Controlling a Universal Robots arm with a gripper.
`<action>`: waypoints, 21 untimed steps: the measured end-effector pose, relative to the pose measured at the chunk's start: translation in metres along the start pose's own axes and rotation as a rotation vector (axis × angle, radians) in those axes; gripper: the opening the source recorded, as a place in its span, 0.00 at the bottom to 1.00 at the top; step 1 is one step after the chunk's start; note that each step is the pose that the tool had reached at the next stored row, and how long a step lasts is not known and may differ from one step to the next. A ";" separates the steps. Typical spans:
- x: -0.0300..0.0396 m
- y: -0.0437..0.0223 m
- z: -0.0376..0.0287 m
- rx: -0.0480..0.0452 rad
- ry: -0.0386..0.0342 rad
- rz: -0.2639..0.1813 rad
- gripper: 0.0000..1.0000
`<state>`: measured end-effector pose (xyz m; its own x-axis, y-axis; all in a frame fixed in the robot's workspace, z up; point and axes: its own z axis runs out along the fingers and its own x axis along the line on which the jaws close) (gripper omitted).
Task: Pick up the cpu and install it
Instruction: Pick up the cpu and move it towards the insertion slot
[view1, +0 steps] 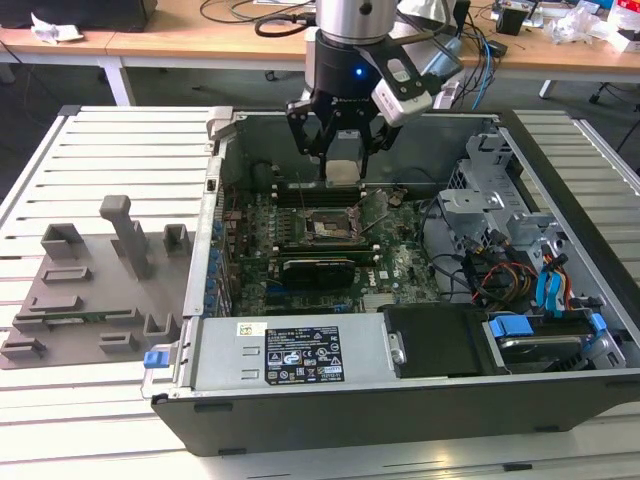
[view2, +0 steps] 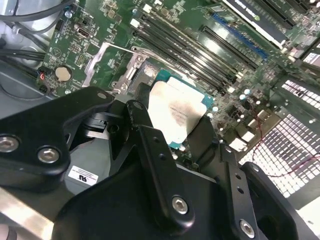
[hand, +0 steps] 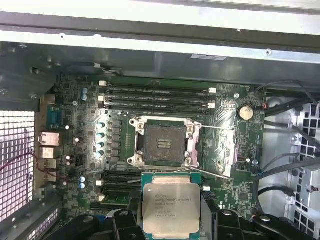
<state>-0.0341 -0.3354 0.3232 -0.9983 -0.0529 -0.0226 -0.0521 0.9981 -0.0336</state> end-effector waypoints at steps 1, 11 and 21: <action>-0.0013 0.0009 0.0008 0.0001 0.0001 0.000 0.55; -0.0097 0.0121 0.0098 0.0001 0.0001 0.000 0.55; -0.0096 0.0121 0.0103 0.0003 0.0004 0.000 0.55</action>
<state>-0.0249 -0.3231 0.3128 -0.9984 -0.0529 -0.0223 -0.0521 0.9981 -0.0338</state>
